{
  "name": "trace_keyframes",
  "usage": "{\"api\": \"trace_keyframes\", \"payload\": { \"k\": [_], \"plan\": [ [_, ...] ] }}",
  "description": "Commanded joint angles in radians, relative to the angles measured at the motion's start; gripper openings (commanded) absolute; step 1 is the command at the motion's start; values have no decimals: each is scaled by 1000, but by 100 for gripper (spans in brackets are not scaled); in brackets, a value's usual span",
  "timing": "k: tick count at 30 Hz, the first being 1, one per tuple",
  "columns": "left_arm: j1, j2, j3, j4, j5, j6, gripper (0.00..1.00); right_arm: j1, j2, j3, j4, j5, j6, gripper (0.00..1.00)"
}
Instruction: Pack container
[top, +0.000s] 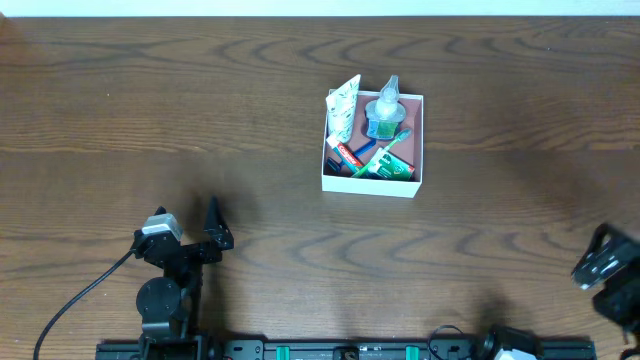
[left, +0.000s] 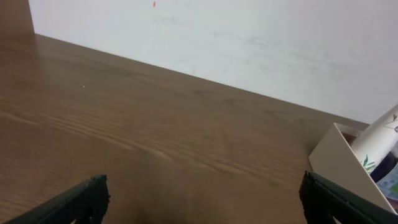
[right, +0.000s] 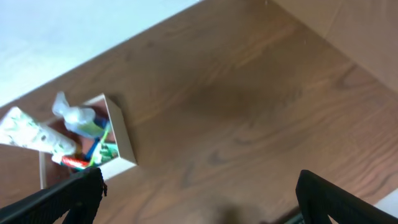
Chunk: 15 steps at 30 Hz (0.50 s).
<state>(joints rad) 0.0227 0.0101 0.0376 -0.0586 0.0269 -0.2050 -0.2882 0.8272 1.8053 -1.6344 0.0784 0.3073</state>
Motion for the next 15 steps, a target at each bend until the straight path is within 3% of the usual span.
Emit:
{"api": "trace_keyframes", "payload": {
  "k": [1,7,15],
  "plan": [
    [4,-6,-33,-11,4,6,98,23,-76,-86,1,0,14,99],
    [4,-6,-33,-11,4,6,98,73,-210,-245,85,18,15,99],
    [4,-6,-33,-11,4,6,98,172,-367,-542,492,-144,48,99]
  ]
}}
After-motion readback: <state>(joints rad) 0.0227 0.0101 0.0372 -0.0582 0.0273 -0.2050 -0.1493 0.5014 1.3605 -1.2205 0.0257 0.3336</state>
